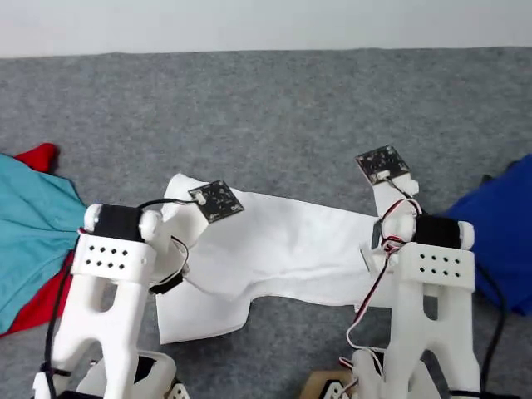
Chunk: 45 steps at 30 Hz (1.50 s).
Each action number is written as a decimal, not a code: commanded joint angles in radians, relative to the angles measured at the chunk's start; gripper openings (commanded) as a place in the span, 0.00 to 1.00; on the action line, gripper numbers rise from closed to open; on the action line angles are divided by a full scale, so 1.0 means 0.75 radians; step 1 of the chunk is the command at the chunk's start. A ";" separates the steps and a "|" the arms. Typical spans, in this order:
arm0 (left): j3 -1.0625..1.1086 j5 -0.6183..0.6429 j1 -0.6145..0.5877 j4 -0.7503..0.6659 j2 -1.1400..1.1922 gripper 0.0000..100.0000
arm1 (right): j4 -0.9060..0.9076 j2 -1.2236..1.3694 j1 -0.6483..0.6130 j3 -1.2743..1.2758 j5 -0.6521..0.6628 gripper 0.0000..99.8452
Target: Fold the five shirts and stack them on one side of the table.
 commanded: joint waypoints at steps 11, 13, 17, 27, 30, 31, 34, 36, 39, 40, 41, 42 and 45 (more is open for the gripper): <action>-0.179 0.020 -0.029 -0.065 -0.035 0.00 | -0.461 -0.032 0.009 -0.074 0.010 0.01; -0.224 0.059 -0.043 -0.108 -0.035 0.00 | -0.541 -0.032 0.017 -0.072 0.008 0.01; -0.238 0.074 -0.041 -0.121 -0.035 0.00 | -0.639 -0.032 0.036 -0.072 0.010 0.01; -0.234 -0.020 -0.031 -0.018 -0.035 0.00 | -0.404 0.001 0.105 0.016 0.106 0.01; -0.232 -0.082 -0.014 0.037 -0.033 0.00 | -0.275 0.024 0.132 0.020 0.108 0.01; -0.220 -0.092 -0.010 0.039 -0.033 0.00 | -0.234 0.028 0.138 0.020 0.113 0.01; -0.169 -0.133 -0.008 0.039 -0.033 0.00 | -0.109 0.052 0.140 0.023 0.166 0.01; -0.148 -0.147 0.002 0.039 -0.033 0.00 | -0.056 0.073 0.142 0.023 0.180 0.01; -0.120 -0.147 0.016 0.039 -0.033 0.00 | -0.024 0.091 0.165 0.023 0.180 0.01; -0.116 -0.147 0.020 0.039 -0.033 0.00 | -0.019 0.091 0.173 0.023 0.180 0.01; -0.116 -0.145 0.027 0.037 -0.033 0.00 | -0.026 0.087 0.181 0.023 0.180 0.01; -0.118 -0.143 0.027 0.035 -0.033 0.00 | -0.032 0.085 0.183 0.020 0.178 0.01; -0.144 -0.139 0.025 0.004 -0.033 0.00 | -0.114 0.083 0.183 0.018 0.170 0.01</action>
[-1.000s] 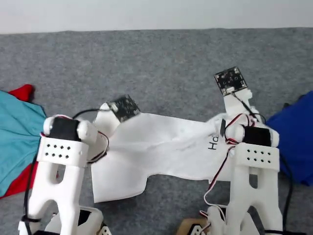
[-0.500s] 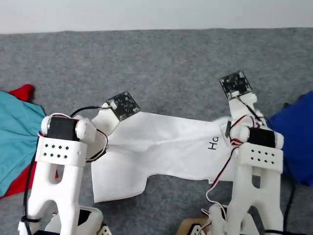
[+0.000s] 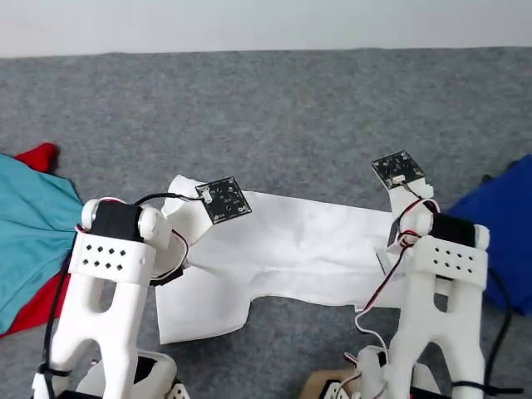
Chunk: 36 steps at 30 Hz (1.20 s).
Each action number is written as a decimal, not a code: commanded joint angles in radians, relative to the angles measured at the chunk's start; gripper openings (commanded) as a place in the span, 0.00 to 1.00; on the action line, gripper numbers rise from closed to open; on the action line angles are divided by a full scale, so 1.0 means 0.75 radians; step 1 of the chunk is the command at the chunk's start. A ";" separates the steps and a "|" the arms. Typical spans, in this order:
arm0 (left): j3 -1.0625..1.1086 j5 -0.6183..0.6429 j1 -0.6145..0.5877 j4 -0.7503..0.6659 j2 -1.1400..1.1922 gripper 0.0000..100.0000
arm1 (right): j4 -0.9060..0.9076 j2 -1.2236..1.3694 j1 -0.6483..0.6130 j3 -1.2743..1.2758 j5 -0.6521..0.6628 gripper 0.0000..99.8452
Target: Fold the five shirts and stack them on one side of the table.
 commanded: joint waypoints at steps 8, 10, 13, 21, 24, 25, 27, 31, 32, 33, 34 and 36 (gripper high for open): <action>-0.179 0.166 -0.004 -0.413 -0.006 0.00 | -0.515 -0.001 0.009 -0.020 -0.053 0.01; -0.238 0.198 -0.004 -0.493 0.059 0.00 | -0.594 -0.001 0.009 -0.023 -0.080 0.01; -0.371 0.256 -0.006 -0.579 0.211 0.00 | -0.699 0.001 0.009 -0.023 -0.117 0.01; -0.934 0.321 -0.006 -0.618 0.741 0.00 | -0.993 0.009 0.009 -0.023 -0.219 0.01; -1.124 0.329 -0.004 -0.618 0.910 0.00 | -1.057 0.066 0.015 -0.023 -0.219 0.01; -1.183 0.329 -0.004 -0.616 0.959 0.00 | -1.075 0.093 0.017 -0.023 -0.219 0.01; -1.288 0.331 -0.004 -0.616 1.039 0.00 | -1.087 0.146 0.021 -0.023 -0.219 0.01; -1.433 0.325 -0.004 -0.518 1.117 0.00 | -1.067 0.202 0.030 -0.023 -0.219 0.01; -1.462 0.321 -0.004 -0.460 1.117 0.00 | -1.038 0.206 0.030 -0.020 -0.219 0.01; -1.488 0.317 -0.004 -0.397 1.117 0.00 | -0.997 0.206 0.030 -0.020 -0.219 0.01; -1.513 0.297 -0.004 -0.333 1.119 0.00 | -0.956 0.204 0.030 -0.020 -0.219 0.01; -1.554 0.237 -0.004 -0.200 1.123 0.00 | -0.875 0.202 0.028 -0.023 -0.219 0.01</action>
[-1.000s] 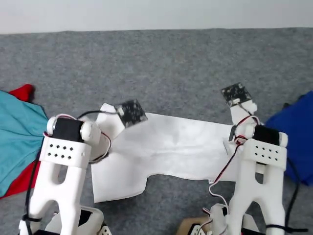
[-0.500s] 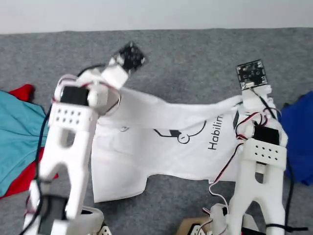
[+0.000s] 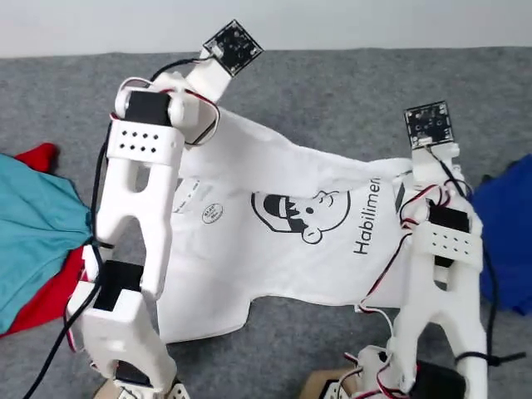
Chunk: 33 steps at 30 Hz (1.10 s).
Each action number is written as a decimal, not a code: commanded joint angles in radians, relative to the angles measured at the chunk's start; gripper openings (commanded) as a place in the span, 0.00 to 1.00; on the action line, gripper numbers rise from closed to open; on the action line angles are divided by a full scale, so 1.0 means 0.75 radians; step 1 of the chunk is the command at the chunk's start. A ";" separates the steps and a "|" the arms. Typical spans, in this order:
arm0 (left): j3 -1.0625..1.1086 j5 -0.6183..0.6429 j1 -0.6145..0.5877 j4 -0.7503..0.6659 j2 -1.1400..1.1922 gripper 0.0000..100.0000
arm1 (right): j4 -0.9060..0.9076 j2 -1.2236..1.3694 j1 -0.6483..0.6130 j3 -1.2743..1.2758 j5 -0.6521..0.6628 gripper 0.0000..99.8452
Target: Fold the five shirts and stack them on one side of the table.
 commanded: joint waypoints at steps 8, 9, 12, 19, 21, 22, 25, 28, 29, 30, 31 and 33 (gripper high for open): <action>-0.036 -0.217 -0.063 0.417 -0.033 0.00 | 0.388 -0.011 0.011 -0.025 -0.004 0.01; 0.001 -0.252 -0.076 0.417 -0.043 0.00 | 0.427 -0.011 0.011 -0.025 -0.002 0.01; 0.150 -0.354 -0.088 0.417 -0.088 0.00 | 0.539 -0.011 0.011 -0.025 0.063 0.01; 0.529 -0.548 -0.084 0.417 -0.223 0.00 | 0.783 -0.011 0.011 -0.025 0.108 0.01; 0.611 -0.585 -0.082 0.417 -0.245 0.00 | 0.832 -0.011 0.009 -0.025 0.106 0.01; 0.647 -0.599 -0.080 0.417 -0.252 0.00 | 0.858 -0.011 0.009 -0.025 0.106 0.01; 0.746 -0.628 -0.076 0.417 -0.268 0.00 | 0.928 -0.011 0.009 -0.018 0.102 0.01; 0.819 -0.649 -0.076 0.417 -0.268 0.00 | 0.983 -0.011 0.009 -0.016 0.098 0.01; 0.838 -0.655 -0.076 0.417 -0.268 0.00 | 0.993 -0.009 0.009 -0.016 0.098 0.01; 0.850 -0.655 -0.076 0.417 -0.264 0.00 | 0.993 -0.009 0.011 -0.016 0.098 0.01; 0.858 -0.655 -0.076 0.417 -0.258 0.00 | 0.991 -0.007 0.013 -0.016 0.098 0.01; 0.879 -0.655 -0.076 0.415 -0.256 0.00 | 0.981 -0.001 0.017 -0.016 0.098 0.01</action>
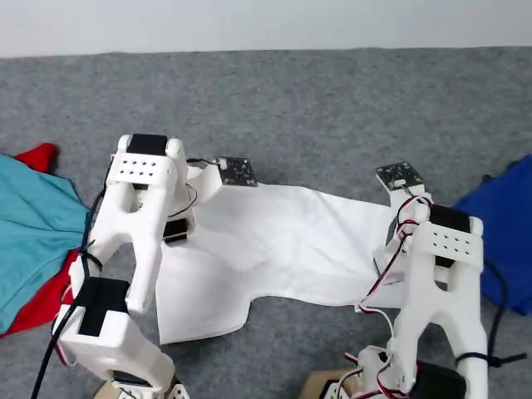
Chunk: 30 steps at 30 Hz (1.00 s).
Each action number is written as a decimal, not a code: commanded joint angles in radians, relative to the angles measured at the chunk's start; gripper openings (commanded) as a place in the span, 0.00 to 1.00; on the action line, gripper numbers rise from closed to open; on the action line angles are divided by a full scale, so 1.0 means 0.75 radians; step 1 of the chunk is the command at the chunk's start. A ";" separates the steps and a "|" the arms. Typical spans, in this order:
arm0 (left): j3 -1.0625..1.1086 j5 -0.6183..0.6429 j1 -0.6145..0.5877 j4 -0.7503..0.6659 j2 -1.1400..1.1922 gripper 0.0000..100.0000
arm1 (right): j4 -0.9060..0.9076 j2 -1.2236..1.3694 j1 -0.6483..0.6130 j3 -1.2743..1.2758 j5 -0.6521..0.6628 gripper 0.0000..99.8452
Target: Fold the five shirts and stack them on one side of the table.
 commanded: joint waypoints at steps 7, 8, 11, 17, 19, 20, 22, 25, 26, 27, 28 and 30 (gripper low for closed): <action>0.021 -0.012 0.004 0.039 -0.065 0.00 | -0.036 0.003 0.019 0.004 0.002 0.01; 0.021 -0.012 0.004 0.039 -0.065 0.00 | -0.036 0.003 0.019 0.008 0.002 0.01; 0.021 -0.010 0.018 0.039 -0.065 0.00 | -0.036 0.003 0.030 0.027 0.004 0.01; 0.021 -0.008 0.074 0.039 -0.078 0.00 | -0.073 0.003 0.142 0.035 0.014 0.01; 0.021 -0.004 0.096 0.041 -0.082 0.00 | -0.073 0.003 0.163 0.035 0.031 0.01; 0.024 -0.004 0.104 0.041 -0.082 0.00 | -0.071 0.003 0.169 0.035 0.049 0.01; 0.028 -0.004 0.110 0.041 -0.082 0.00 | -0.064 0.003 0.171 0.037 0.059 0.01; 0.083 -0.004 0.125 0.043 -0.082 0.00 | -0.064 0.003 0.173 0.059 0.068 0.01; 0.109 -0.004 0.129 0.043 -0.084 0.00 | -0.071 0.003 0.173 0.072 0.068 0.01; 0.136 -0.004 0.131 0.043 -0.084 0.00 | -0.075 0.003 0.173 0.086 0.070 0.01; 0.159 -0.004 0.131 0.043 -0.084 0.00 | -0.075 0.003 0.173 0.092 0.070 0.01; 0.185 -0.004 0.131 0.043 -0.084 0.00 | -0.075 0.003 0.173 0.096 0.070 0.01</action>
